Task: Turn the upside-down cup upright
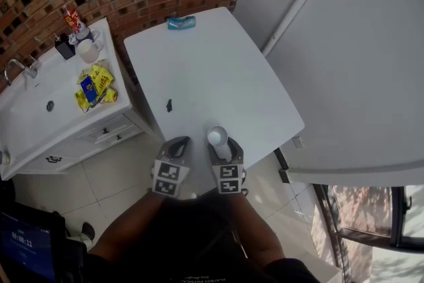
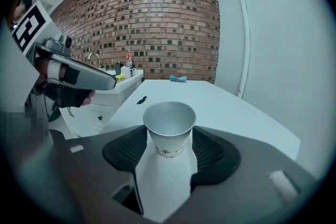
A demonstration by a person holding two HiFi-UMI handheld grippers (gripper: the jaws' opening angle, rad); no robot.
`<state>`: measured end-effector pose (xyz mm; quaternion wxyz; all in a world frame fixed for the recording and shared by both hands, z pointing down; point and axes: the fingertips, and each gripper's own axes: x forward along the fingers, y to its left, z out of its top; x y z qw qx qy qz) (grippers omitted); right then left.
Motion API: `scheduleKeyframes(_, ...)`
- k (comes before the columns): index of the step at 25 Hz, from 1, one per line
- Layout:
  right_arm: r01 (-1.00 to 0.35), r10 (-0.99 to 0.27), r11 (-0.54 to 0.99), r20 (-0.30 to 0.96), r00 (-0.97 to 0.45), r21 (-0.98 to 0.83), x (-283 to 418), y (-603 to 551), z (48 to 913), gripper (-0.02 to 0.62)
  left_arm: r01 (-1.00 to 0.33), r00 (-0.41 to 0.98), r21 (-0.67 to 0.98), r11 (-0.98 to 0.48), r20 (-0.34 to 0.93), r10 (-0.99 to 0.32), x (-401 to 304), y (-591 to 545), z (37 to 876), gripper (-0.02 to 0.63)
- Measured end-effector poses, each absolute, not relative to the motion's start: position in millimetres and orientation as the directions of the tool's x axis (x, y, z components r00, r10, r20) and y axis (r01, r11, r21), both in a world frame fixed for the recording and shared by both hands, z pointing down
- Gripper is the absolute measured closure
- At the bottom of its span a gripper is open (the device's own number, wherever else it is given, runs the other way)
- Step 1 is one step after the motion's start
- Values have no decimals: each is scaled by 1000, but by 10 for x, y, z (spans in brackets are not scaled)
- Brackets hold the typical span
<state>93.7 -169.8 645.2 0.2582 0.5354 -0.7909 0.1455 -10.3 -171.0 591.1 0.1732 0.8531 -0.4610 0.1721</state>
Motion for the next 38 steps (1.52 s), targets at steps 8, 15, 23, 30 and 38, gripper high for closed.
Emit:
scheduleKeyframes(8, -930, -773, 366, 568, -282, 35, 985, -1725, 6451, 291, -843, 518, 130, -522, 458, -722, -34, -1720, 5922, 609)
scheduleKeyframes(15, -944, -799, 328, 540, -264, 24, 1080, -1651, 6303, 253, -844, 516, 129, -520, 456, -725, -45, -1732, 5913, 609)
scheduleKeyframes(23, -961, -844, 277, 475, -249, -11, 966, -1410, 5996, 358, -835, 533, 133, -534, 437, -725, -62, -1645, 5867, 609)
scheduleKeyframes(30, -979, -882, 203, 437, -175, 18, 974, -1212, 5843, 551, -839, 528, 128, -529, 427, -734, -218, -1481, 5833, 609)
scheduleKeyframes(38, -989, -908, 146, 397, -136, -5, 987, -959, 5697, 583, -817, 564, 147, -557, 405, -720, -194, -1286, 5754, 609)
